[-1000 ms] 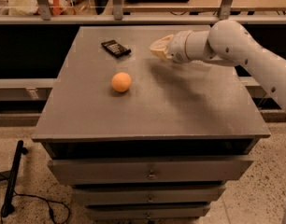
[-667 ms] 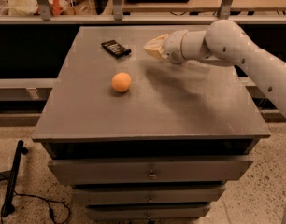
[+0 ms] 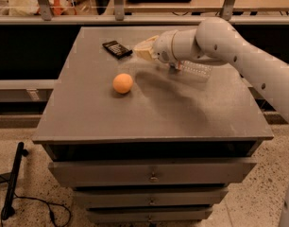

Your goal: Pick rxbar chocolate

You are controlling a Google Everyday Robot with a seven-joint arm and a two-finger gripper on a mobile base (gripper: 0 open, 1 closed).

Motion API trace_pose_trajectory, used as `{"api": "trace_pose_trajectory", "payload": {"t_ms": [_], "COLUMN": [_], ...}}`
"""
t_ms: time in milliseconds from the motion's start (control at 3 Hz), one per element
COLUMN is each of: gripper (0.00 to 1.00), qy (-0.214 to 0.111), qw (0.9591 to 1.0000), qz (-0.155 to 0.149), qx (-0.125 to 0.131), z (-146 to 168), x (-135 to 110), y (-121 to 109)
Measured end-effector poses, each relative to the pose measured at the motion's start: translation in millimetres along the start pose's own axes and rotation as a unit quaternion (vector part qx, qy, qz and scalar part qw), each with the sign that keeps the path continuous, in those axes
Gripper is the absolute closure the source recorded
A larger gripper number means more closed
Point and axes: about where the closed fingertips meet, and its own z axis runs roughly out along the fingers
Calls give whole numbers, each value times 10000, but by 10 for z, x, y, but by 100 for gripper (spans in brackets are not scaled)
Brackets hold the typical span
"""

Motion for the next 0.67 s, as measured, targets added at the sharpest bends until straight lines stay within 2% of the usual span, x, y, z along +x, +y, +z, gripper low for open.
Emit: {"api": "trace_pose_trajectory", "payload": {"t_ms": [667], "gripper": [13], "qy": [66], "qw": [9992], "qz": [310], "qx": [231], "z": [153], "x": [-75], "y": [43]}}
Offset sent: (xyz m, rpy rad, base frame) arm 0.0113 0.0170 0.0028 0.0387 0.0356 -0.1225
